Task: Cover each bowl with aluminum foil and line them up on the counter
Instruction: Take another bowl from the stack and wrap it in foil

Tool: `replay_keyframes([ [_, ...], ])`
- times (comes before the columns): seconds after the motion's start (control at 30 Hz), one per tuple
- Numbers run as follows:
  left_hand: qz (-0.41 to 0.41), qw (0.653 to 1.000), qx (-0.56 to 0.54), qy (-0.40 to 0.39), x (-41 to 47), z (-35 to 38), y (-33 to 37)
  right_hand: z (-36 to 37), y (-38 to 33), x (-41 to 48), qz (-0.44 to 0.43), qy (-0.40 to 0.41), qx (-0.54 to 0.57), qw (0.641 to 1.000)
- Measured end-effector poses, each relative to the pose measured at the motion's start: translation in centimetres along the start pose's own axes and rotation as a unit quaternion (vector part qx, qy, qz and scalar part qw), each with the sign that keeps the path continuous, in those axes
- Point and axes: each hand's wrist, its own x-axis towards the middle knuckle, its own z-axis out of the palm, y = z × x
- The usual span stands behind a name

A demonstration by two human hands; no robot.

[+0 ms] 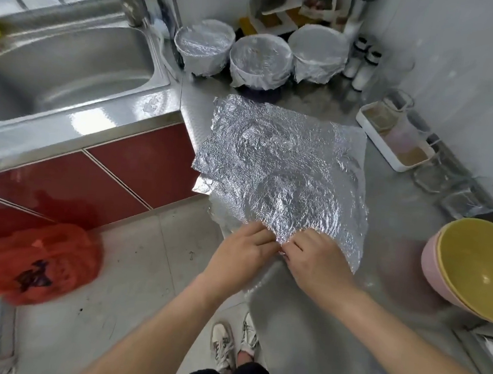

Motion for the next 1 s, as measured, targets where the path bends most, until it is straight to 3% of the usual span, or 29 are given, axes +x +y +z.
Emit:
replay_keyframes([
  [0.3, -0.044, 0.999, 0.001, 0.0, -1.2, -0.3, -2.2, 0.9, -3.1, 1.9, 0.065, 0.012, 0.017, 0.998],
  [0.53, -0.081, 0.996, -0.033, 0.001, -1.1, -1.6, 0.1, 0.0, -0.8, 0.9, 0.082, 0.023, 0.172, 0.981],
  [0.73, -0.074, 0.996, -0.047, -0.017, -1.0, -0.5, 0.4, -0.5, 0.6, -0.5, 0.035, -0.024, 0.119, 0.992],
  [1.0, -0.066, 0.996, -0.049, -0.033, -0.5, 0.0, -0.1, -0.1, 0.5, -0.5, -0.01, -0.012, 0.048, 0.999],
])
